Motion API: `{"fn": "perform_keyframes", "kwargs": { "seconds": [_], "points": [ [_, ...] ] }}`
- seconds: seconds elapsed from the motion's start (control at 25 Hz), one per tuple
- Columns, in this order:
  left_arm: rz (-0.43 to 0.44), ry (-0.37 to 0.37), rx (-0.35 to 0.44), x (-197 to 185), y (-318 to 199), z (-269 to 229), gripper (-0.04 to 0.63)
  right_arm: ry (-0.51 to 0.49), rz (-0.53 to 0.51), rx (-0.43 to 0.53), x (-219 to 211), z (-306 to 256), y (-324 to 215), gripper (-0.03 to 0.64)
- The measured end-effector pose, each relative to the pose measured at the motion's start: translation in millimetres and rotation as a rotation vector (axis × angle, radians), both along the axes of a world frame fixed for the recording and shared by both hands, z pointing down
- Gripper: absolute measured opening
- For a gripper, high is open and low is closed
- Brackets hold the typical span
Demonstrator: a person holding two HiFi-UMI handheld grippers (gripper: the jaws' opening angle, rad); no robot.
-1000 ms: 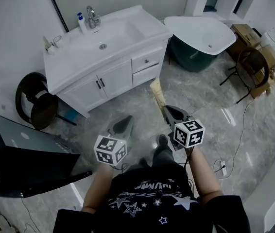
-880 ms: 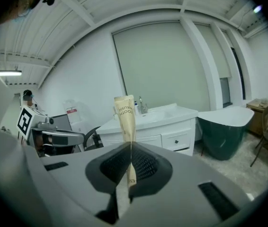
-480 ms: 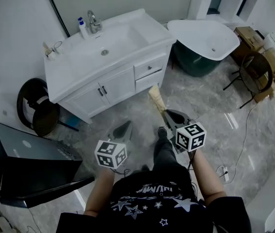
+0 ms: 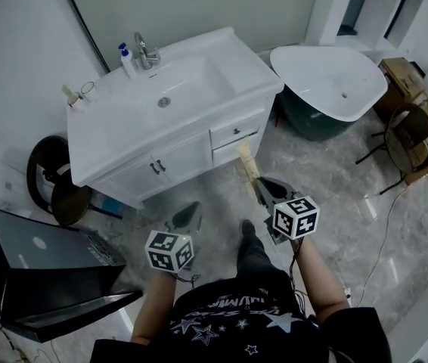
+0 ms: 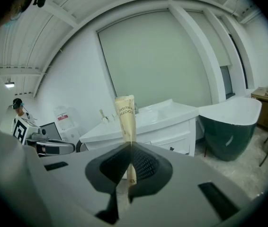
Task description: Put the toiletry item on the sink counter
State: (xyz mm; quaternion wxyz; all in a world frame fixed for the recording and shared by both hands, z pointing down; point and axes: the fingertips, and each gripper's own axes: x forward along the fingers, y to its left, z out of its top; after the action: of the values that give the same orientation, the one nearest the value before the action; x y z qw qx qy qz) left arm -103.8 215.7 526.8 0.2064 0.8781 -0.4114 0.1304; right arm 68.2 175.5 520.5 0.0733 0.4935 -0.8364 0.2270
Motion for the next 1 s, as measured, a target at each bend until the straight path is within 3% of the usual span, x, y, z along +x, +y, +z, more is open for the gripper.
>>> {"fn": "perform_keyframes", "kwargs": {
  "seconds": [0.44,1.0],
  "points": [
    [-0.050,-0.023,-0.007,53.8,-99.0,-11.0,0.020,0.023,-0.085,-0.025,46.4,0.0,-115.2,0.015],
    [-0.115,-0.033,-0.004,103.8,-180.3,-3.9,0.020,0.030,-0.131,-0.042,101.7,10.2,-206.4,0.015]
  ]
}}
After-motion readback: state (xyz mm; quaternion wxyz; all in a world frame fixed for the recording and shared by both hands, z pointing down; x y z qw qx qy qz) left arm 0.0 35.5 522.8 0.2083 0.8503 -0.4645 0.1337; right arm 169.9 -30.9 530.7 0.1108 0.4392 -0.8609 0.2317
